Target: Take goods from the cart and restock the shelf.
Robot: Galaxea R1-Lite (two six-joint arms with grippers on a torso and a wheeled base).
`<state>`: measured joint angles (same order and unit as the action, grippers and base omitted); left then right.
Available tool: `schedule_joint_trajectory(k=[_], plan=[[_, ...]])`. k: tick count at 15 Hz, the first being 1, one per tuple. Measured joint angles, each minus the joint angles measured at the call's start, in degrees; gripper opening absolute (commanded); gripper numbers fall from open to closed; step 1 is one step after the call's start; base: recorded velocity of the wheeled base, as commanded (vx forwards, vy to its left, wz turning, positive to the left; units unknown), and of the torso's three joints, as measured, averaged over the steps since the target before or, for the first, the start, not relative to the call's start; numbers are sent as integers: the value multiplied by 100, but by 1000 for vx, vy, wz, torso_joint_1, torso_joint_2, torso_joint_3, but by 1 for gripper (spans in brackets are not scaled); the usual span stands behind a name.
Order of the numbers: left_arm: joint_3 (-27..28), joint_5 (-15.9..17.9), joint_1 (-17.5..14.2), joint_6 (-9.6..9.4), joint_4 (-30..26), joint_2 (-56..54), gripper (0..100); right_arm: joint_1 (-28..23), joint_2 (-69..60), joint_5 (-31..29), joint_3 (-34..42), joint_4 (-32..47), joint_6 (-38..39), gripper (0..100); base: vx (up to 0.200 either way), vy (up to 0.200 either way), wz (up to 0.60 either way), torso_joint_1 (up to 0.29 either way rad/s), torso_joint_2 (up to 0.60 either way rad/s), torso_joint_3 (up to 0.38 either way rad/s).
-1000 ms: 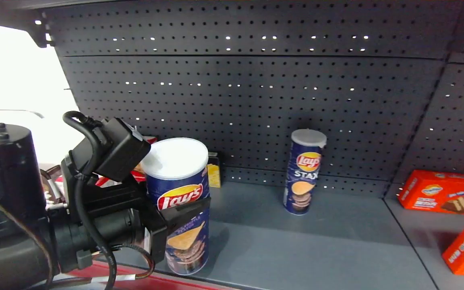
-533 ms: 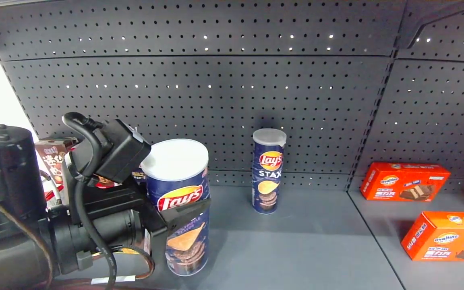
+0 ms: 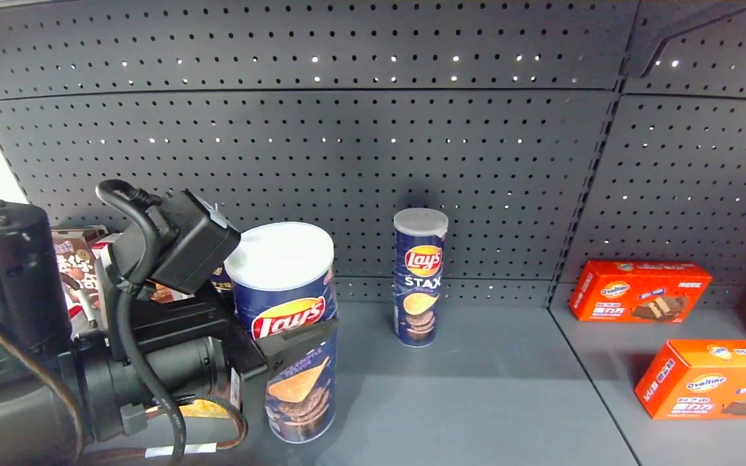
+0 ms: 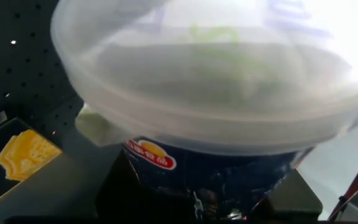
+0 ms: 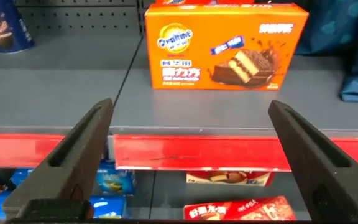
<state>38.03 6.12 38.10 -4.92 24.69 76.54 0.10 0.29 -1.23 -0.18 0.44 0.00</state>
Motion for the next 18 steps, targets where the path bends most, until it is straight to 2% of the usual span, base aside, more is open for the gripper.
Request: schedule_joint_trajectory(k=[7,10,11,13,15,18], plan=[[-13,-5,2,0,5,0,0,-50,119,-62,-107,57,-13,100,0,0,0,0,0,0],[-185,-7,43,-43,161,2,0,-45,880,105,-1219,279,104,100,0,0,0,0,0,0],[-227,0,57,-49,202,0,0,28,1265,284,-1638,350,-93,100,0,0,0,0,0,0],[-315,-2,66,-44,176,-11,0,284,1988,579,-2186,443,-533,100,0,0,0,0,0,0],[-350,-5,66,-29,176,-56,0,607,2640,684,-2599,460,-660,100,0,0,0,0,0,0],[-332,-7,66,-27,176,-83,0,1362,3619,763,-3201,413,-686,100,0,0,0,0,0,0]])
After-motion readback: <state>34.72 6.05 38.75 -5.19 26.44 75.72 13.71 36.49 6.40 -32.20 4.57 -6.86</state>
